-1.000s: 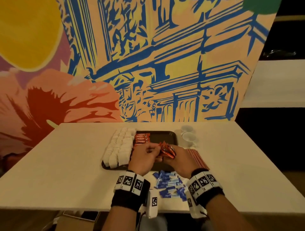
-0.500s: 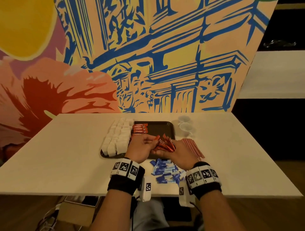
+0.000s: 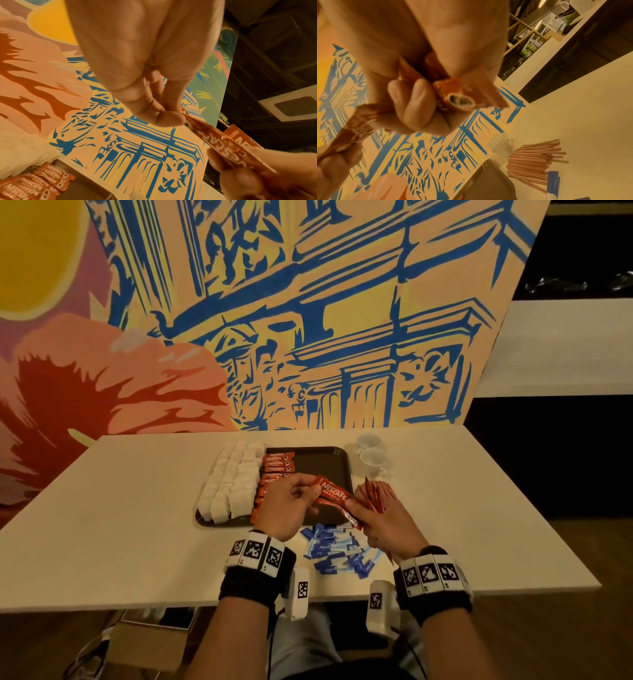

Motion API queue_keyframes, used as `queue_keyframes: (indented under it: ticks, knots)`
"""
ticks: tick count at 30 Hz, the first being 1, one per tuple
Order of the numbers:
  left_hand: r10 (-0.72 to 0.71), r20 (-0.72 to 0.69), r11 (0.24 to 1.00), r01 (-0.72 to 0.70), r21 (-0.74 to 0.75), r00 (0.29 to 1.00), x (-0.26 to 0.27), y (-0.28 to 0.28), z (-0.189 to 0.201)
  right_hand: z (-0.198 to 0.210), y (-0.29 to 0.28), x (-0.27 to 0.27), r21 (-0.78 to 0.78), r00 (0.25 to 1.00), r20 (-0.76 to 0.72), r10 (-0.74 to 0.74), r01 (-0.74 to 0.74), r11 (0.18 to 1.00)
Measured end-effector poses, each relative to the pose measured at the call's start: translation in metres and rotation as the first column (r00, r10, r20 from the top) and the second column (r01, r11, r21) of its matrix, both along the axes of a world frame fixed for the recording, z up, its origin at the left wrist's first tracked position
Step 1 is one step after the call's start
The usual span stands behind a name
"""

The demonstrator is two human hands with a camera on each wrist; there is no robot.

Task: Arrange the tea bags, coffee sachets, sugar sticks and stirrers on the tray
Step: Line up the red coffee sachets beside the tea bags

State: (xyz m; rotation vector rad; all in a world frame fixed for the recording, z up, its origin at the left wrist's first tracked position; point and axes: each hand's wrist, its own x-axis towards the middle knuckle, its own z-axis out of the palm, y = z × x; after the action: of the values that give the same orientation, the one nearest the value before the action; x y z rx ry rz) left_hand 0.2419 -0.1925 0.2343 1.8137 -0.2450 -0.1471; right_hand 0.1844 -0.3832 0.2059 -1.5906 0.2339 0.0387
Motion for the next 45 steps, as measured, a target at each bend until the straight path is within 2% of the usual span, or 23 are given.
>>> queue_keyframes:
  ticks: [5,11,14,20,22,27,32,35,38,41,43,45]
  knots:
    - [-0.061,-0.067,0.991,0.052,-0.12,0.996,-0.001,0.0,-0.004,0.004,0.004,0.0,0.018,0.989,0.066,-0.132,0.131,0.991]
    - [-0.158,-0.24,0.954,0.086,-0.287,0.958,-0.002,-0.001,-0.009,0.004,0.012,0.002,-0.024,0.971,0.167,-0.171,0.177,0.984]
    - [-0.145,-0.248,0.957,0.072,-0.281,0.958,-0.001,-0.003,-0.012,0.006,0.017,0.003,-0.071,0.971,0.2,-0.127,0.144,0.987]
    - [-0.116,-0.193,0.976,0.075,-0.205,0.974,0.002,-0.003,-0.016,0.005,0.017,0.006,-0.061,0.971,0.2,-0.131,0.146,0.987]
    - [-0.112,-0.195,0.971,0.066,-0.228,0.974,0.001,-0.004,-0.019,0.002,0.017,0.006,-0.058,0.968,0.199,-0.151,0.166,0.984]
    - [-0.226,-0.258,0.94,0.141,-0.311,0.939,-0.002,-0.002,-0.02,-0.003,0.013,0.005,-0.069,0.966,0.193,-0.174,0.19,0.979]
    - [-0.16,-0.25,0.927,0.059,-0.371,0.955,-0.006,-0.009,-0.025,-0.002,0.014,0.006,-0.05,0.967,0.198,-0.159,0.171,0.984]
    - [-0.124,-0.218,0.933,0.039,-0.357,0.968,-0.004,-0.01,-0.026,-0.001,0.014,0.008,-0.055,0.968,0.188,-0.168,0.181,0.982]
    - [-0.013,-0.168,0.95,-0.041,-0.31,0.986,0.002,-0.006,-0.025,-0.008,0.008,0.012,-0.096,0.952,0.132,-0.276,0.289,0.952]
    - [0.109,-0.041,0.947,-0.116,-0.3,0.993,0.005,-0.001,-0.024,-0.014,0.0,0.012,-0.145,0.935,0.041,-0.351,0.353,0.924]
    - [0.145,0.05,0.935,-0.12,-0.333,0.988,0.003,-0.003,-0.022,-0.014,-0.001,0.009,-0.096,0.94,-0.004,-0.34,0.338,0.936]
    - [0.154,0.202,0.952,-0.09,-0.293,0.967,0.001,-0.008,-0.024,-0.012,0.003,0.008,-0.003,0.952,-0.028,-0.304,0.304,0.953]
